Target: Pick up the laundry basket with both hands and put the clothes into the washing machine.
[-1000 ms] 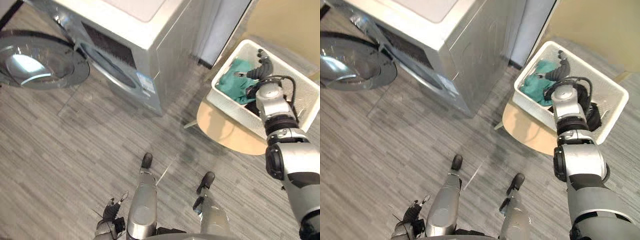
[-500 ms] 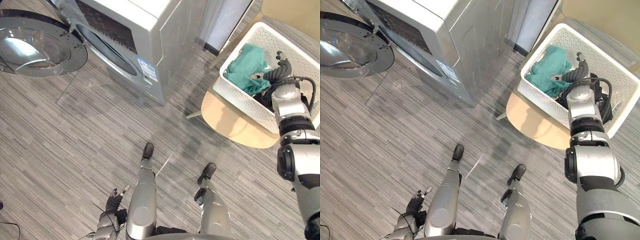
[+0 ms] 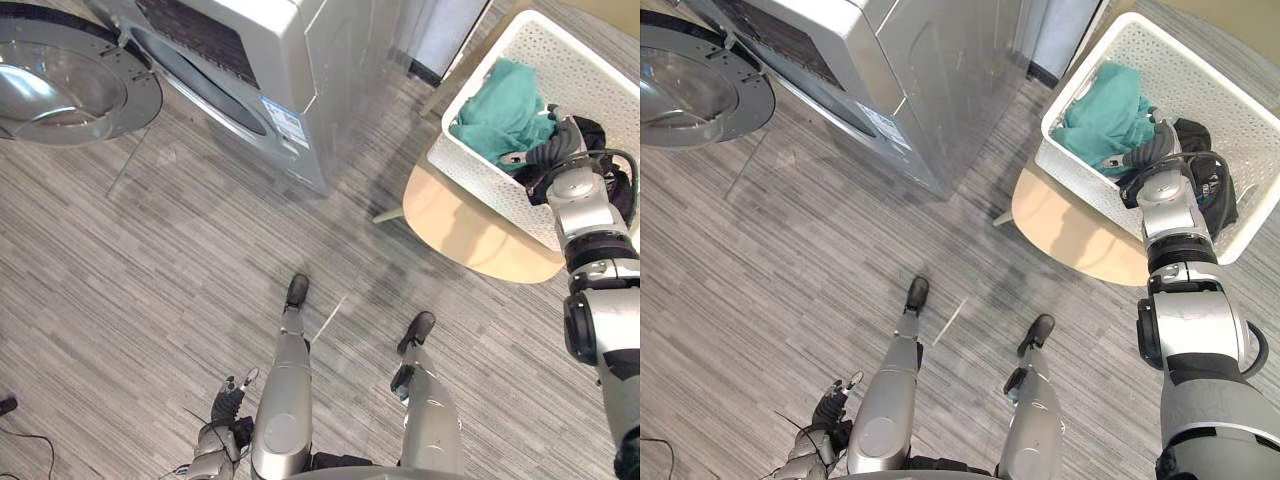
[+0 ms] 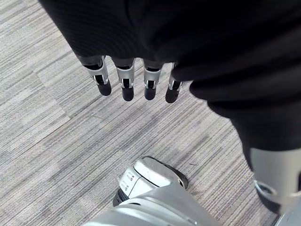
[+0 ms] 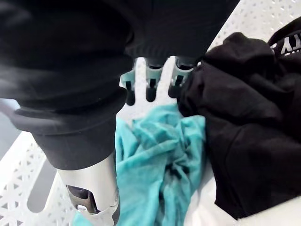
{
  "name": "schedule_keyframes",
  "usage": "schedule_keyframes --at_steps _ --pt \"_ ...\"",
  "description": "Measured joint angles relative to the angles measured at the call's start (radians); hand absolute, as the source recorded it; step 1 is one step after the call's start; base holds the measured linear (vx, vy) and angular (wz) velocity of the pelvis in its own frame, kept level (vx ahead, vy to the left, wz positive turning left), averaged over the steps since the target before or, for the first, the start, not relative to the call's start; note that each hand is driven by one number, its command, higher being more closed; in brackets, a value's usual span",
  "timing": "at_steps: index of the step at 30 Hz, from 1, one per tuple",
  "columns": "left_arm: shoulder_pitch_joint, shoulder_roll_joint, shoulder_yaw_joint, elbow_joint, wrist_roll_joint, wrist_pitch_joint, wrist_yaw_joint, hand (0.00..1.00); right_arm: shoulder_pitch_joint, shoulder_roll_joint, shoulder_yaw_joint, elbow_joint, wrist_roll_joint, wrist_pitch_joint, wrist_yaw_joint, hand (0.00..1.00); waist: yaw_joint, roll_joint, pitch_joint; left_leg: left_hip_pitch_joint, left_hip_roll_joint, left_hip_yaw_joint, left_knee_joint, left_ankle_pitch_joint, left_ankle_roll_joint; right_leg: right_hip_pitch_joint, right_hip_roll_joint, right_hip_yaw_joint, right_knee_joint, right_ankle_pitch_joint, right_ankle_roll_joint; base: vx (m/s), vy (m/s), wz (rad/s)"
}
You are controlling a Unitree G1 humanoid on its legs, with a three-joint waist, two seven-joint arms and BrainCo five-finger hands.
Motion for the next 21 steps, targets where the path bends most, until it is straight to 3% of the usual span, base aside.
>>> schedule_keyframes --at_steps 16,17,21 --pt "-0.003 -0.006 0.000 -0.025 -0.036 -0.008 0.002 0.00 -0.022 -0.039 0.039 0.006 -0.029 0.005 -0.045 0.00 0.032 0.001 0.000 -0.083 -0.004 -0.037 -0.024 0.032 -0.002 -0.071 -0.002 -0.033 0.007 0.003 -0.004 0.00 0.001 0.05" --pt "-0.003 -0.007 0.000 -0.028 -0.037 -0.008 0.002 0.00 -0.022 -0.039 0.039 0.006 -0.036 0.009 -0.046 1.00 0.035 0.001 0.000 -0.085 -0.004 -0.039 -0.023 0.032 -0.002 -0.072 -0.002 -0.033 0.007 0.003 -0.004 0.01 0.004 0.05" --pt "-0.003 -0.020 0.003 -0.047 -0.045 -0.014 0.005 0.00 -0.023 -0.072 0.099 0.005 -0.044 0.019 -0.068 1.00 0.049 0.002 0.001 -0.133 -0.008 -0.060 -0.014 0.035 -0.002 -0.101 -0.003 -0.054 0.011 0.003 -0.004 -0.01 0.014 0.11"
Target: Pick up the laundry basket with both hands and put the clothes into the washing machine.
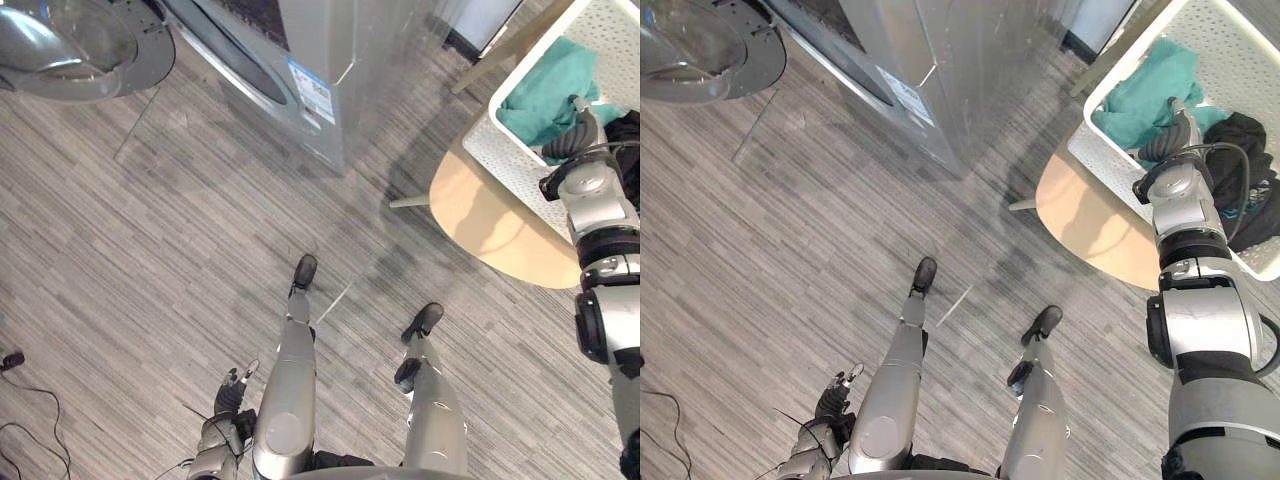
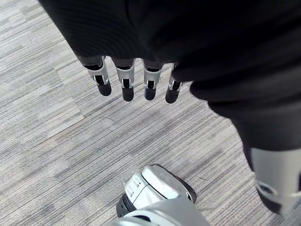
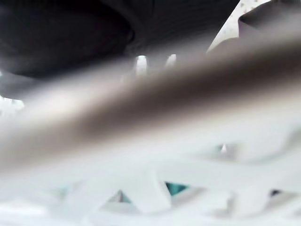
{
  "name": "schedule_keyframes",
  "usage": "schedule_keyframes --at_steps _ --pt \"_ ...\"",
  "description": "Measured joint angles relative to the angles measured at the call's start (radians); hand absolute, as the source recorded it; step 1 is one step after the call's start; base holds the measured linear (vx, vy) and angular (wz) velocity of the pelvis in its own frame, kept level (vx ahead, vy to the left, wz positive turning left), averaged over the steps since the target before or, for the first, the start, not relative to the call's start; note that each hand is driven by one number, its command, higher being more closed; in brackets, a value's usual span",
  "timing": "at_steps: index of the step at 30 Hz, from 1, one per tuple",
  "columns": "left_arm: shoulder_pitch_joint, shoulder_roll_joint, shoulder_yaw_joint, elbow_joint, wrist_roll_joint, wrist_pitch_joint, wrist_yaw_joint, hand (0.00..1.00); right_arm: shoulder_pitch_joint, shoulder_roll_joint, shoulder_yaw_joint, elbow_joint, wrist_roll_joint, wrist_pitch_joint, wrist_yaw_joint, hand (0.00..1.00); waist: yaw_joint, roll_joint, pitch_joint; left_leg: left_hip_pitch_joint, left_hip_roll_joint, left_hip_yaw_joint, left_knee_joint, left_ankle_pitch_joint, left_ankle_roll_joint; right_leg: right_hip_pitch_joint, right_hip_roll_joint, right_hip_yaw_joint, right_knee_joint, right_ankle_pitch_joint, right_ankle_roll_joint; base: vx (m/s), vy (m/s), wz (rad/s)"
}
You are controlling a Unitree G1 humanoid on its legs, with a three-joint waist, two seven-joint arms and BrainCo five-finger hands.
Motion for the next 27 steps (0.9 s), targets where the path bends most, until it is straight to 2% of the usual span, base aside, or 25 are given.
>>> schedule_keyframes --at_steps 2,6,15,20,27 --pt "0.000 -0.003 0.001 -0.008 -0.005 0.002 0.010 0.00 0.000 -0.009 0.012 0.004 -0.002 0.002 0.000 1.00 0.000 0.001 0.000 -0.017 -0.005 -0.012 0.001 0.004 0.001 -0.009 -0.003 -0.008 0.002 0.000 0.000 -0.01 0.026 0.15" --pt "0.000 -0.021 0.013 -0.021 -0.011 0.000 0.014 0.00 0.000 -0.043 0.076 0.003 -0.002 0.004 0.005 1.00 0.019 0.002 0.001 -0.033 -0.017 -0.015 0.015 0.004 0.001 -0.021 -0.016 -0.013 0.015 -0.003 0.003 0.01 0.029 0.06" --pt "0.000 -0.034 0.042 -0.020 -0.031 -0.001 0.015 0.00 0.006 -0.028 0.095 -0.037 0.010 0.013 0.006 1.00 0.021 0.001 0.001 -0.048 -0.017 -0.017 0.043 0.001 0.003 -0.027 -0.015 -0.015 0.029 -0.004 0.001 0.00 0.003 0.00" --pt "0.000 -0.041 0.054 -0.019 -0.032 0.000 0.016 0.00 0.006 -0.013 0.051 -0.057 0.073 0.023 0.002 1.00 0.018 0.001 0.001 -0.043 -0.012 -0.013 0.061 0.001 0.003 -0.025 -0.014 -0.011 0.051 -0.009 -0.007 0.00 0.005 -0.01" --pt "0.001 -0.042 0.075 -0.006 -0.031 0.004 0.023 0.00 0.003 0.008 -0.101 -0.173 0.225 0.025 -0.049 1.00 0.002 -0.004 -0.001 0.029 -0.006 0.001 0.064 -0.001 0.005 0.037 -0.013 -0.002 0.062 -0.020 -0.024 -0.01 0.008 -0.02"
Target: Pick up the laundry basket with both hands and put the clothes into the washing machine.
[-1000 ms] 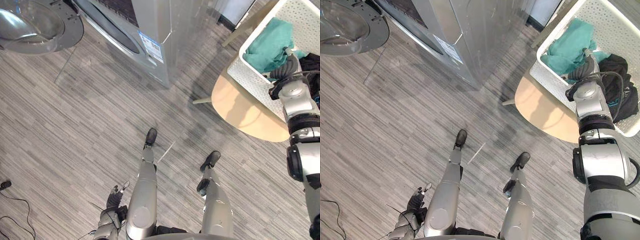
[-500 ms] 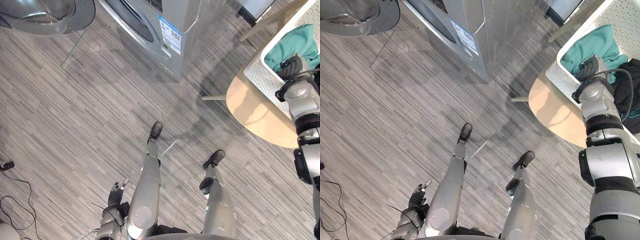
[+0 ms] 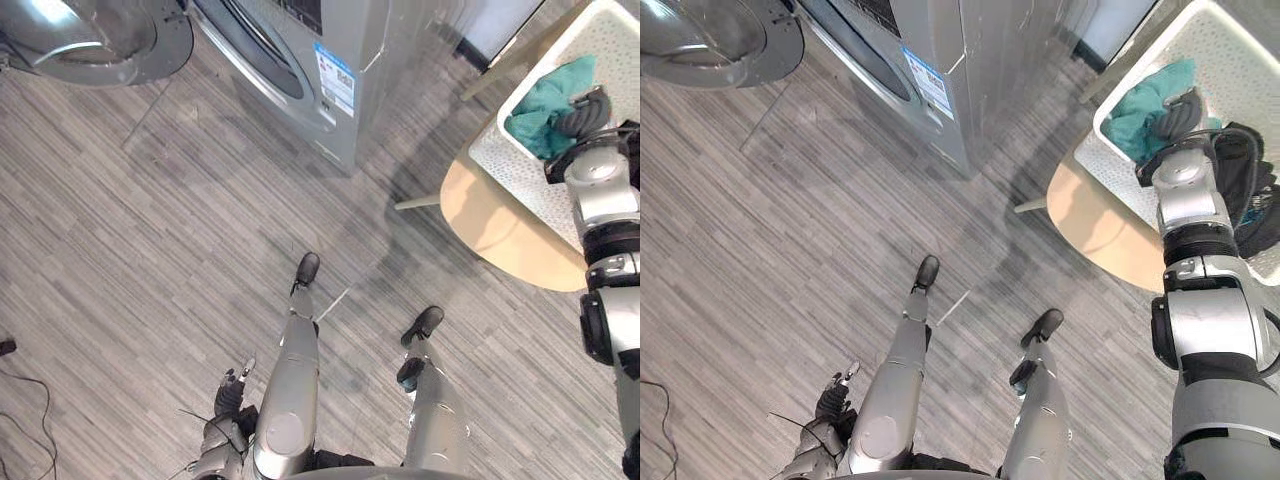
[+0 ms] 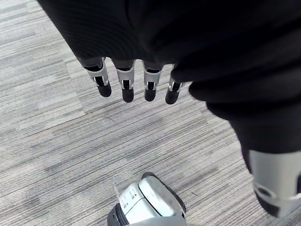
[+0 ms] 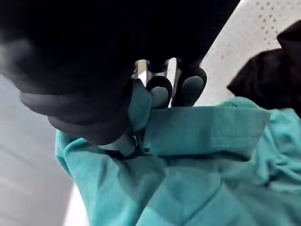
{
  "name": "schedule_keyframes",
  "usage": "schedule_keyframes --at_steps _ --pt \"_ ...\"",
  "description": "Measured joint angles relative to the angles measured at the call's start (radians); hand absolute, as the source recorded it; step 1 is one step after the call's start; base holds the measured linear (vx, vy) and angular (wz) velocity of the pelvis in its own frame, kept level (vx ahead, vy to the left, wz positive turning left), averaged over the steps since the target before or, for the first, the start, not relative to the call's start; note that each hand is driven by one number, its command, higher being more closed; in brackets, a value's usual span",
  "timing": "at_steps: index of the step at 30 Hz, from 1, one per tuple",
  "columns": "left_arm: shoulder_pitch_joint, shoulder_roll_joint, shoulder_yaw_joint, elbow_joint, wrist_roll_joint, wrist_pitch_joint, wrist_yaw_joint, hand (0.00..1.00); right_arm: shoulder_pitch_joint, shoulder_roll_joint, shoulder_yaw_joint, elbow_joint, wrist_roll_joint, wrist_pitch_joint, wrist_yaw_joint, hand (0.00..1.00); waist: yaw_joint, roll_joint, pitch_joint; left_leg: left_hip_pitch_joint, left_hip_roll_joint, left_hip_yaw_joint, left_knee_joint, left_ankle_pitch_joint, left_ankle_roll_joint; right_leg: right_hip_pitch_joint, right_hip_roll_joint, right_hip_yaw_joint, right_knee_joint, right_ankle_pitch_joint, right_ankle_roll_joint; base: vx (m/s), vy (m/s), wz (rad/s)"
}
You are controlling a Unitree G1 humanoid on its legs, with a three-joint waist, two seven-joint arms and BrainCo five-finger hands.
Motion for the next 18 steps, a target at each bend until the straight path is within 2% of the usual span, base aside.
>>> schedule_keyframes --at_steps 6,9,13,15,18 --pt "0.000 0.002 0.014 0.033 0.001 0.002 0.011 0.00 -0.025 0.024 -0.075 -0.035 0.057 -0.002 -0.013 1.00 -0.013 -0.018 -0.010 0.079 0.014 0.024 -0.014 0.001 -0.002 0.058 0.002 0.005 0.004 0.000 0.001 -0.01 -0.009 -0.07" --pt "0.006 0.004 0.023 0.042 0.001 0.004 0.011 0.00 -0.025 0.038 -0.125 -0.062 0.073 -0.002 -0.014 1.00 -0.016 -0.037 -0.029 0.130 0.017 0.043 -0.032 0.001 -0.002 0.094 0.001 0.009 -0.001 -0.002 0.003 0.00 -0.027 -0.06" --pt "0.017 0.020 0.063 0.078 0.011 0.026 0.012 0.00 -0.025 0.073 -0.211 -0.071 0.108 -0.002 -0.020 1.00 -0.040 -0.071 -0.101 0.176 0.018 0.052 -0.048 0.001 -0.003 0.140 0.001 0.002 -0.016 -0.003 0.004 0.01 -0.010 0.01" --pt "0.017 0.020 0.078 0.077 0.024 0.027 0.011 0.00 -0.023 0.079 -0.226 -0.106 0.131 -0.003 -0.027 1.00 -0.041 -0.071 -0.107 0.226 0.020 0.059 -0.064 0.001 -0.003 0.180 0.000 0.002 -0.019 -0.008 0.006 0.02 -0.027 -0.05" --pt "0.037 0.022 0.104 0.083 0.038 0.035 0.011 0.00 -0.017 0.104 -0.257 -0.153 0.153 -0.009 -0.034 1.00 -0.042 -0.081 -0.184 0.262 0.026 0.086 -0.095 0.000 0.000 0.194 0.000 0.001 -0.033 -0.021 0.010 0.01 -0.028 -0.15"
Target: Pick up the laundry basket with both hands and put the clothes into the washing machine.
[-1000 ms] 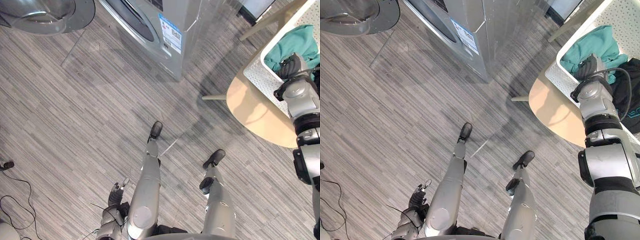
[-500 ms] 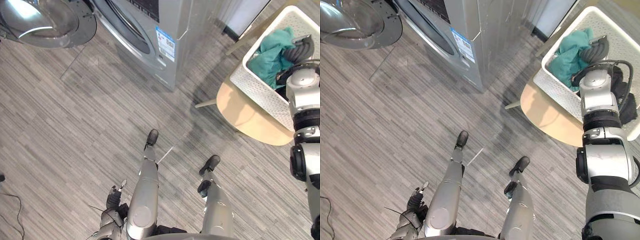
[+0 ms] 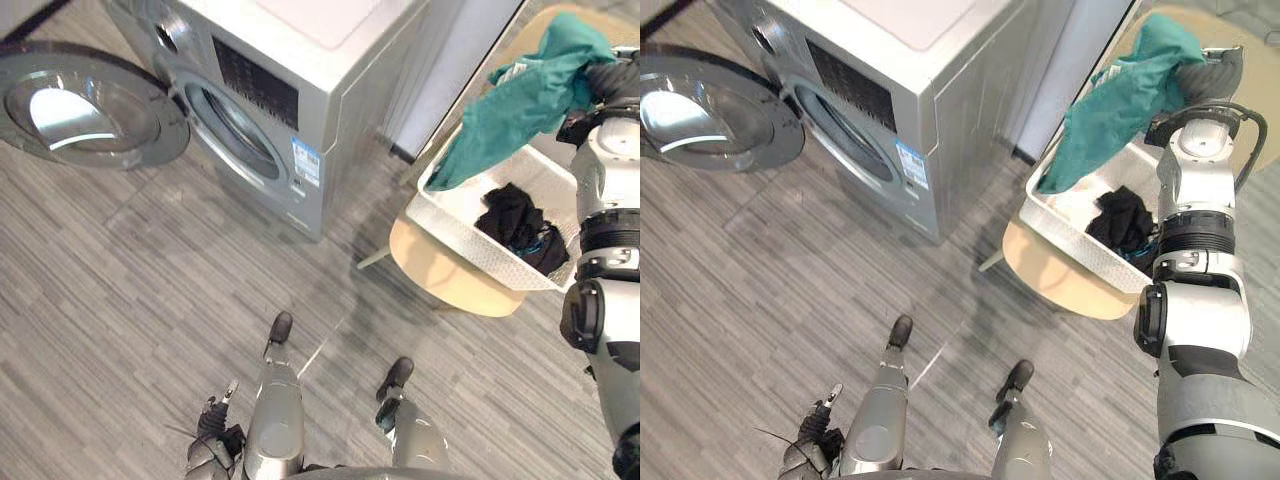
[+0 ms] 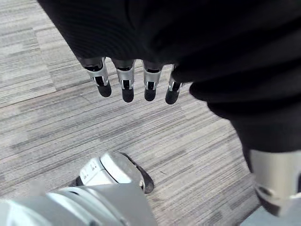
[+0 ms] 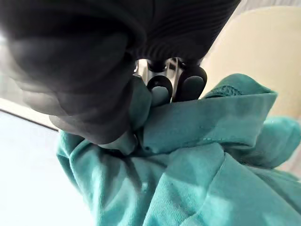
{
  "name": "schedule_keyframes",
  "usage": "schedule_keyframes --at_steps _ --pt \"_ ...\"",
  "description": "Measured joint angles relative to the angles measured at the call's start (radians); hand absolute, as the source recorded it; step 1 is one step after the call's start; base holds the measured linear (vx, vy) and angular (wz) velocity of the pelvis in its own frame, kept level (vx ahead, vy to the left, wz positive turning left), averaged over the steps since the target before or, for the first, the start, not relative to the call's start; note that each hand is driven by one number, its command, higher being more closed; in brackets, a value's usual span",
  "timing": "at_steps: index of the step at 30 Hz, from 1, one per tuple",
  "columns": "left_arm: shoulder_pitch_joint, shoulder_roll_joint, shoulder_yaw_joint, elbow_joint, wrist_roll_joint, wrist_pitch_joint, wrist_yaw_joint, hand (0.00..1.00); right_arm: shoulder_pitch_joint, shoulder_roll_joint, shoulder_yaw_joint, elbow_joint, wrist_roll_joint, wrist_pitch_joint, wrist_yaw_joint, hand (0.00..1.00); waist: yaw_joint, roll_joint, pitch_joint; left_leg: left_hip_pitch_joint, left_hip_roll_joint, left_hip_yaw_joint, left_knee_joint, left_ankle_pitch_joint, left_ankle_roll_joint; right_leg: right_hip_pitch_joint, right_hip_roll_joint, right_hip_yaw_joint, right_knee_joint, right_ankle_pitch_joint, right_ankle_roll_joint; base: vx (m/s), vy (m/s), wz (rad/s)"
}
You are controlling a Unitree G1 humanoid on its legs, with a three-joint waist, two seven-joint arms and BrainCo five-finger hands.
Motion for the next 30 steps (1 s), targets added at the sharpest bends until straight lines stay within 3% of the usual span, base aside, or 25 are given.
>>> schedule_keyframes --at_steps 8,10,13,17,19,23,25,30 --pt "0.017 0.019 0.108 -0.055 -0.007 0.013 0.013 0.00 0.098 0.004 -0.029 -0.159 0.052 -0.023 -0.026 1.00 -0.033 -0.019 -0.144 0.149 0.003 0.055 -0.085 -0.003 0.002 0.120 0.016 0.029 -0.109 0.035 0.012 0.07 -0.014 -0.14" --pt "0.021 0.039 0.147 -0.174 -0.009 0.025 0.029 0.00 0.143 0.001 -0.029 -0.244 0.066 -0.041 -0.045 1.00 -0.039 -0.023 -0.160 0.159 0.003 0.065 -0.085 -0.011 0.002 0.132 0.020 0.036 -0.129 0.044 0.013 0.06 -0.006 -0.19" --pt "0.006 0.140 0.237 -0.532 -0.010 0.022 0.110 0.00 0.200 -0.006 -0.028 -0.308 0.059 -0.067 -0.052 1.00 -0.056 -0.029 -0.203 0.172 0.003 0.075 -0.080 -0.026 -0.002 0.142 0.026 0.060 -0.152 0.058 0.012 0.05 -0.006 -0.16" --pt "-0.101 0.261 0.271 -0.843 0.020 -0.032 0.201 0.00 0.206 -0.044 -0.024 -0.308 0.044 -0.068 -0.068 1.00 -0.074 -0.017 -0.222 0.204 0.002 0.081 -0.076 -0.036 -0.001 0.176 0.027 0.066 -0.165 0.060 0.013 0.03 -0.002 -0.06" --pt "-0.179 0.303 0.242 -0.942 0.080 -0.049 0.233 0.00 0.227 -0.046 -0.024 -0.333 0.049 -0.077 -0.067 1.00 -0.076 -0.003 -0.245 0.224 0.001 0.102 -0.066 -0.051 0.001 0.187 0.027 0.086 -0.170 0.060 0.014 0.01 0.002 -0.22" --pt "-0.229 0.305 0.160 -1.015 0.150 -0.070 0.267 0.00 0.272 -0.046 -0.018 -0.395 0.062 -0.100 -0.049 1.00 -0.081 0.031 -0.267 0.269 0.001 0.140 -0.067 -0.069 0.005 0.202 0.026 0.124 -0.170 0.059 0.015 0.00 0.006 -0.30" --pt "-0.294 0.327 0.052 -1.023 0.157 -0.076 0.258 0.00 0.281 -0.043 -0.013 -0.430 0.077 -0.113 -0.039 1.00 -0.092 0.050 -0.277 0.286 0.001 0.161 -0.071 -0.070 0.004 0.202 0.026 0.145 -0.170 0.057 0.012 -0.01 0.004 -0.23" --pt "-0.409 0.331 -0.174 -1.154 0.156 -0.094 0.184 0.00 0.306 0.013 -0.005 -0.533 0.119 -0.146 -0.023 1.00 -0.132 0.057 -0.282 0.327 0.001 0.203 -0.082 -0.074 0.005 0.203 0.027 0.189 -0.167 0.059 0.013 -0.01 0.005 -0.26"
